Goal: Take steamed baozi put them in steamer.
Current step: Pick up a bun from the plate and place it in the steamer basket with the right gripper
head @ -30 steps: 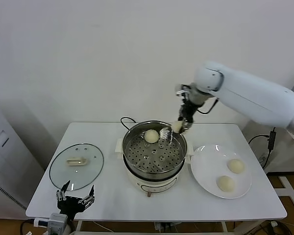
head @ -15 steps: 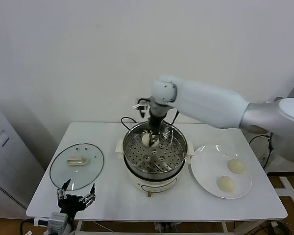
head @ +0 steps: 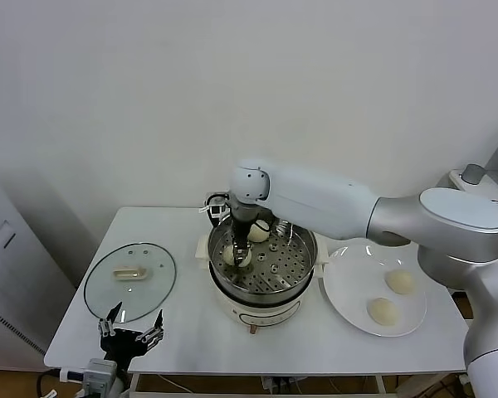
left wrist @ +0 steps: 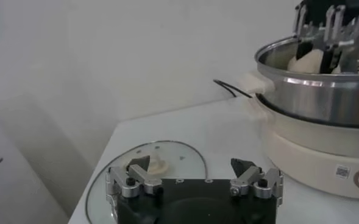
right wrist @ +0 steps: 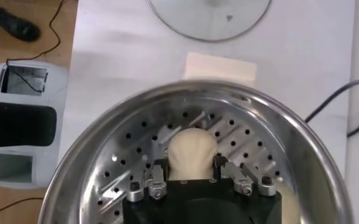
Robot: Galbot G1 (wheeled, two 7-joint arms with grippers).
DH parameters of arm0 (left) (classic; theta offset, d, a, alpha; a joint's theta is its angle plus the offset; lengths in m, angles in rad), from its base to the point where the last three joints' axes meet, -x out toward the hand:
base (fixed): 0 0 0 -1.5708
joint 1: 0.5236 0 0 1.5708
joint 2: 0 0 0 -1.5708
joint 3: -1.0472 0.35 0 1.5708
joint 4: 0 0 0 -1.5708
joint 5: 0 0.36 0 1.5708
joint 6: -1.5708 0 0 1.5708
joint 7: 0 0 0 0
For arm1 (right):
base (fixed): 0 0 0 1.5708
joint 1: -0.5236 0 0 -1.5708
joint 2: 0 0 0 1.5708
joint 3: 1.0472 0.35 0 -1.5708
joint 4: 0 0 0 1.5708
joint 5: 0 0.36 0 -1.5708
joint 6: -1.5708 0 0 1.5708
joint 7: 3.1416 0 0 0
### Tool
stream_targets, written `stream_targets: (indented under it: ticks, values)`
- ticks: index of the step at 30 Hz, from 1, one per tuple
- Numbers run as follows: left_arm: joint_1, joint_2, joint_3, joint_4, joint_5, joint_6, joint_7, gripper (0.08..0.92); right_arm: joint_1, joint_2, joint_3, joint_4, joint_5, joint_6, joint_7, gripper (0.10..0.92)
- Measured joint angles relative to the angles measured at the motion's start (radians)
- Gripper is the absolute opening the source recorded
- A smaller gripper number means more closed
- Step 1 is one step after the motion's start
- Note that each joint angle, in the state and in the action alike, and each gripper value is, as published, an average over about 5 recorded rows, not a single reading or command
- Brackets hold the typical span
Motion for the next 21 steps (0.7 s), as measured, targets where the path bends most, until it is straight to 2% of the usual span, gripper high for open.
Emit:
stream_targets:
  ticks: [5,8,17,21]
  values:
    - [-0.003,0.000,0.002,0.005,0.001,0.001,0.000,0.823,-0.012,0.010,0.009,-0.005,-0.015,-0.002,0.003,0.451]
    - [-0.004,0.000,0.003,0.008,0.001,0.001,0.000,0.823,-0.014,0.011,0.013,-0.005,-0.019,-0.002,0.003,0.486]
    - [-0.003,0.000,0.008,0.007,0.008,0.002,0.002,0.823,-0.017,0.002,0.019,0.007,-0.027,-0.002,0.006,0.738]
    - [-0.001,0.000,0.007,0.005,0.009,0.002,0.001,0.823,-0.006,-0.011,0.022,0.019,-0.023,-0.001,0.001,0.809]
